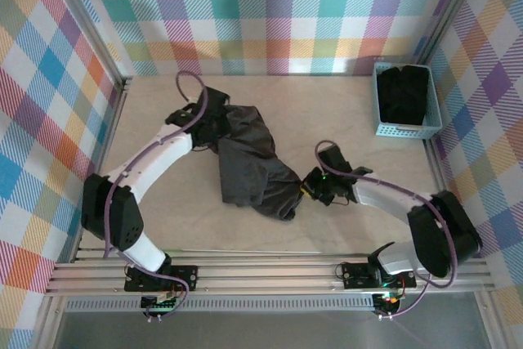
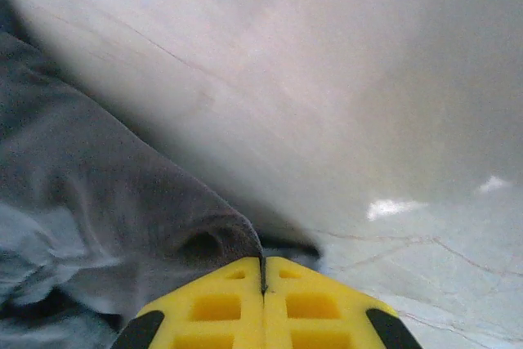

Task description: Fold and stack the t-shirts

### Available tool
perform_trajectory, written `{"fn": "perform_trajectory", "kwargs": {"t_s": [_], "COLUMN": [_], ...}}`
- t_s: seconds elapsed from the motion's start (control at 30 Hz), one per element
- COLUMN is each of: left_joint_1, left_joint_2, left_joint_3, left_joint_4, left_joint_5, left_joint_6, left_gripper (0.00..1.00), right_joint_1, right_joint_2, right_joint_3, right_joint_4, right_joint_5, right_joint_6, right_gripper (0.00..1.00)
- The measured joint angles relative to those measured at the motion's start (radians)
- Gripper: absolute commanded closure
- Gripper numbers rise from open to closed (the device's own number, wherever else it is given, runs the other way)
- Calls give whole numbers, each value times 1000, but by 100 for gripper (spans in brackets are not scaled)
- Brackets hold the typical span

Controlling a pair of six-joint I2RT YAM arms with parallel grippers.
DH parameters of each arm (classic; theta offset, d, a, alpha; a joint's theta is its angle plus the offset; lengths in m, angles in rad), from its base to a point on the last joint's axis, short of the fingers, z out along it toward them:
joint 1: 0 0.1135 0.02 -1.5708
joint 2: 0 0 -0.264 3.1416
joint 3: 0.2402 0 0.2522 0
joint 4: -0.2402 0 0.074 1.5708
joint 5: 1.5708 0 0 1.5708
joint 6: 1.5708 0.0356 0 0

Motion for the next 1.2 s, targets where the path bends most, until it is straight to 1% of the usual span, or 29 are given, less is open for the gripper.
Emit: {"fn": "perform_trajectory", "kwargs": {"t_s": [0.17, 0.23, 0.3, 0.37, 0.47, 0.67, 0.77, 0.83, 0.93, 1.13, 1.17, 1.2], "left_joint_1": [124, 163, 196, 214, 226, 264, 306, 330, 354, 358, 358, 359], "left_joint_2": [-91, -135, -183, -221, -259, -269, -279, -298, -337, -375, -377, -377], "left_joint_3": [-3, -19, -49, -93, -177, -299, -317, -317, -317, -317, -317, -317], "left_joint_4": [-26, -36, -54, -61, -61, -99, -120, -130, -135, -152, -158, -162], "left_joint_5": [72, 95, 117, 135, 153, 150, 145, 142, 142, 143, 142, 142], "left_joint_6": [-2, -2, -1, 2, 2, 9, 17, 21, 26, 29, 29, 29], "left_gripper": [100, 100, 100, 100, 100, 100, 100, 100, 100, 100, 100, 100], "right_joint_1": [-146, -195, -222, -224, -224, -225, -242, -262, -296, -383, -394, -404], "right_joint_2": [-95, -110, -105, -94, -91, -87, -38, 20, 100, 280, 323, 373], "right_joint_3": [211, 300, 388, 444, 452, 310, 332, 415, 585, 955, 1021, 1093], "right_joint_4": [-162, -221, -274, -307, -330, -355, -390, -409, -408, -373, -375, -388], "right_joint_5": [76, 100, 117, 123, 122, 108, 108, 111, 112, 108, 103, 99], "right_joint_6": [-168, -244, -322, -386, -446, -469, -496, -518, -532, -538, -539, -539], "right_gripper": [100, 100, 100, 100, 100, 100, 100, 100, 100, 100, 93, 65]}}
